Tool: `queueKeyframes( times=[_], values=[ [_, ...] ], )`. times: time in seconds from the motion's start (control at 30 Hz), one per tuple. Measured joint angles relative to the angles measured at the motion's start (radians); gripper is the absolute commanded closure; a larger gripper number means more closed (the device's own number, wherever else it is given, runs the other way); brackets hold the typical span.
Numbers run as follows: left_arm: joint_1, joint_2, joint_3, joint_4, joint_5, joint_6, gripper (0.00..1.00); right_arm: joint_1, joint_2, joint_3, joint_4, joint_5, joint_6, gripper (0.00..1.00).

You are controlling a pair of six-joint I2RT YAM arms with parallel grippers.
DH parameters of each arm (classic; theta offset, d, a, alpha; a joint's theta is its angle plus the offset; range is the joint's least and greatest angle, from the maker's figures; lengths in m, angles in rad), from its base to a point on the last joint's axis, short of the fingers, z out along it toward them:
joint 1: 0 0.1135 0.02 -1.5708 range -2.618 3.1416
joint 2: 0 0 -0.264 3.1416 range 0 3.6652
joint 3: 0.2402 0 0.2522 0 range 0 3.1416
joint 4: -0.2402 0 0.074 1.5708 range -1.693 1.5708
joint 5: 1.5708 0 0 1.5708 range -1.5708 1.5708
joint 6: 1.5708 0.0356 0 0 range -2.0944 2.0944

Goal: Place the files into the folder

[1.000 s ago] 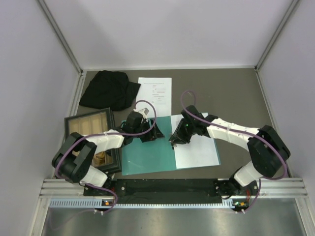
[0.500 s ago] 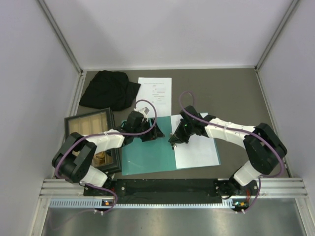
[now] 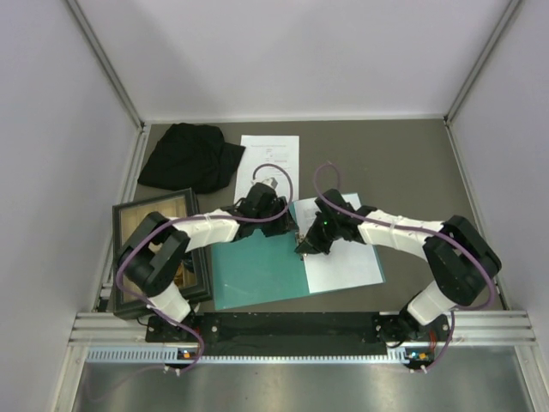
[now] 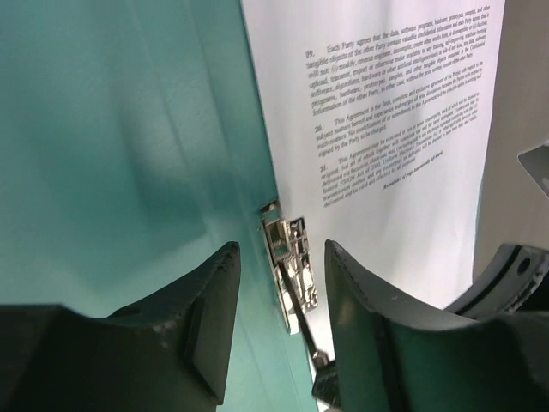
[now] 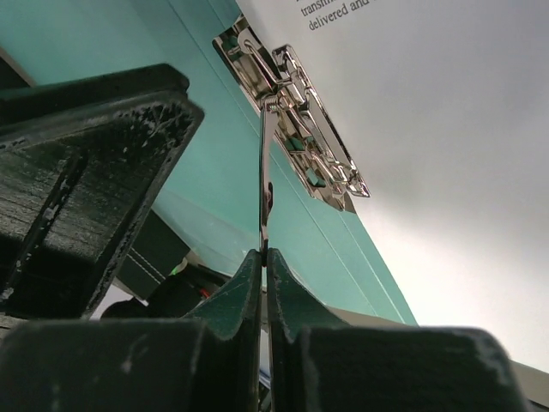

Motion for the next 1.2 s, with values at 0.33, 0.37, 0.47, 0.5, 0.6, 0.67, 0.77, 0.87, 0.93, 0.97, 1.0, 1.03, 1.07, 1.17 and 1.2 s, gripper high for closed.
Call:
queueKeyframes(
  times=[0.33,0.37,0.47,0.5,0.6,0.67,0.77,0.87,0.93,0.97,1.0,1.03,1.07,1.17,1.2],
  values=[
    [-0.140,0.097,0.160,-0.165,-0.223,-0.008,0.69,-0.015,-0.032,-0.045,0.047,-0.008,-0.001,1.00],
    [-0.150,0.100,0.169,-0.179,-0.245,-0.009,0.69,-0.016,-0.033,-0.050,0.051,-0.011,-0.001,1.00],
    [-0.167,0.109,0.182,-0.204,-0.290,-0.011,0.69,-0.018,-0.034,-0.064,0.071,-0.019,-0.001,1.00],
    [-0.169,0.111,0.183,-0.210,-0.303,-0.013,0.69,-0.018,-0.034,-0.066,0.074,-0.019,0.000,1.00],
    [-0.170,0.116,0.184,-0.230,-0.335,-0.021,0.71,-0.018,-0.035,-0.075,0.091,-0.024,0.000,1.00],
    [-0.170,0.116,0.184,-0.236,-0.349,-0.025,0.71,-0.018,-0.036,-0.080,0.097,-0.026,0.000,1.00],
    [-0.170,0.126,0.192,-0.240,-0.359,-0.026,0.71,-0.018,-0.036,-0.084,0.102,-0.028,0.000,1.00],
    [-0.171,0.144,0.196,-0.238,-0.360,-0.028,0.72,-0.018,-0.037,-0.084,0.105,-0.029,0.000,1.00],
    [-0.171,0.147,0.202,-0.238,-0.360,-0.027,0.73,-0.018,-0.037,-0.084,0.106,-0.029,0.000,1.00],
    [-0.171,0.149,0.204,-0.238,-0.360,-0.027,0.74,-0.018,-0.037,-0.087,0.110,-0.029,0.000,1.00],
    [-0.171,0.151,0.206,-0.238,-0.359,-0.027,0.77,-0.018,-0.037,-0.091,0.113,-0.029,0.000,1.00],
    [-0.171,0.152,0.206,-0.238,-0.359,-0.027,0.80,-0.018,-0.037,-0.093,0.113,-0.030,0.000,1.00],
    [-0.172,0.154,0.208,-0.238,-0.359,-0.026,0.83,-0.019,-0.037,-0.097,0.115,-0.029,0.000,1.00],
    [-0.176,0.164,0.222,-0.241,-0.353,-0.021,0.95,-0.020,-0.038,-0.097,0.116,-0.029,-0.001,1.00],
    [-0.178,0.167,0.229,-0.245,-0.353,-0.014,0.98,-0.021,-0.038,-0.101,0.119,-0.028,-0.002,1.00]
  ],
)
